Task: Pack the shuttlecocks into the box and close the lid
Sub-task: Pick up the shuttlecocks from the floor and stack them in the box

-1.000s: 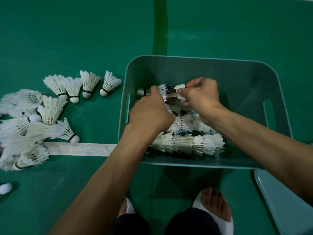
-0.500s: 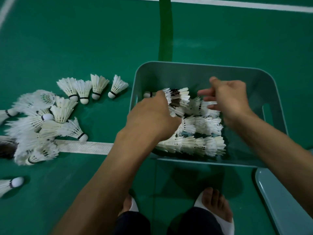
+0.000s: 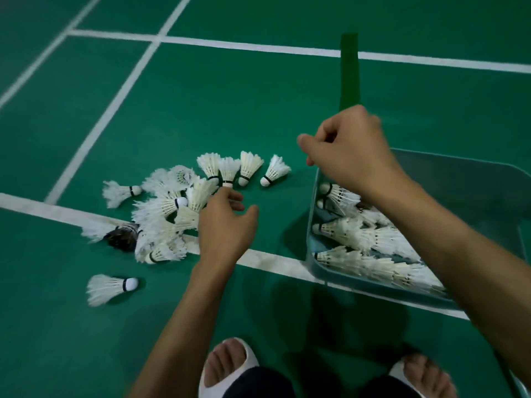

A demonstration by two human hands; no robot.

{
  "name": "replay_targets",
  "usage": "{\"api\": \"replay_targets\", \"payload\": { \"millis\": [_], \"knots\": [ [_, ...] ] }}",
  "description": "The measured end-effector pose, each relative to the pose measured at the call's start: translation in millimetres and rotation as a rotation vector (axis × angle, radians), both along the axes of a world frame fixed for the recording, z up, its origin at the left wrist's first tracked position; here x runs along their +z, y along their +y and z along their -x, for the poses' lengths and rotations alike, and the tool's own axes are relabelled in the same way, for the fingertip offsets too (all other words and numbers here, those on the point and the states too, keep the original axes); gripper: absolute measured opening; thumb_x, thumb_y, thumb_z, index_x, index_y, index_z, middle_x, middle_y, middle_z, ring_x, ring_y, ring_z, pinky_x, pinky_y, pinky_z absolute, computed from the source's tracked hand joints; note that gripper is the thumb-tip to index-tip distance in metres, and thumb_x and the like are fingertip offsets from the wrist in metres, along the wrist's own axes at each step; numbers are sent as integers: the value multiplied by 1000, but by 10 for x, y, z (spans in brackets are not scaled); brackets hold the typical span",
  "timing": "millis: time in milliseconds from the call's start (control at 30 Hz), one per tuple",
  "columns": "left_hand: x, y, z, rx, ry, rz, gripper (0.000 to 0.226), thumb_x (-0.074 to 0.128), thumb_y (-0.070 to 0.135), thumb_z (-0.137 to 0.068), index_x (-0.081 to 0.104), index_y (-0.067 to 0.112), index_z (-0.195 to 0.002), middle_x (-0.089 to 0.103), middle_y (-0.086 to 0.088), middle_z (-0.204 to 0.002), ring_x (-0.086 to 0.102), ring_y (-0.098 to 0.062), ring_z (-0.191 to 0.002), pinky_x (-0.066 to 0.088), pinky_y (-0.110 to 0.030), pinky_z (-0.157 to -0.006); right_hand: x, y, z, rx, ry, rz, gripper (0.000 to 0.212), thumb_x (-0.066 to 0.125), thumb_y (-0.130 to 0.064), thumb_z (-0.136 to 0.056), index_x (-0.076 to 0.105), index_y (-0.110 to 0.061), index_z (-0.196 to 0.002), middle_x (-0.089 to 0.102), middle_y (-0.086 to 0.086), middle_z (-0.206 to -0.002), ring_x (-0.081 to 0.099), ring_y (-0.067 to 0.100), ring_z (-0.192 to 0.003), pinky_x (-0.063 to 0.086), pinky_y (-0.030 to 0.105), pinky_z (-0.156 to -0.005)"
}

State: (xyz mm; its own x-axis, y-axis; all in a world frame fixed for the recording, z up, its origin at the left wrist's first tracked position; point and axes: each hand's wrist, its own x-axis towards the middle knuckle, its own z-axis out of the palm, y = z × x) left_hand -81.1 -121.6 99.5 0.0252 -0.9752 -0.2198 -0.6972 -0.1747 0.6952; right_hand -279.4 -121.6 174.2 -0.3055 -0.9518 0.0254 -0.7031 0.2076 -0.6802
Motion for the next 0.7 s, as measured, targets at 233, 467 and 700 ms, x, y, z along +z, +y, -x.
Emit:
{"api": "replay_targets", "payload": {
  "millis": [233, 467, 700],
  "knots": [
    [-753, -401, -504, -57, -294, -597, 78, 63, 62, -82, 55, 1, -130, 57, -17, -133, 61, -35, -116, 52, -43, -98, -186, -839, -323, 140, 167, -498, 37, 57, -38, -96, 63, -2, -106, 62, 22, -104, 61, 35, -96, 50, 36, -81],
    [-1119, -352, -344, 402, -228, -348, 83, 61, 65, -90, 39, -2, -135, 54, -18, -134, 57, -39, -121, 45, -42, -85, -801, -1626, -589, 363, 450, -858, 35, 66, -29, -94, 46, -7, -76, 53, 8, -92, 56, 32, -82, 47, 37, -81],
    [-953, -148, -466, 373, -134, -252, 37, 75, 47, -77, 56, 16, -71, 60, 3, -66, 61, -20, -67, 38, -29, -55, -953, -1709, -683, 441, 411, -940, 24, 59, -9, -97, 57, -5, -74, 55, 5, -76, 54, 20, -66, 40, 28, -50]
  ]
}}
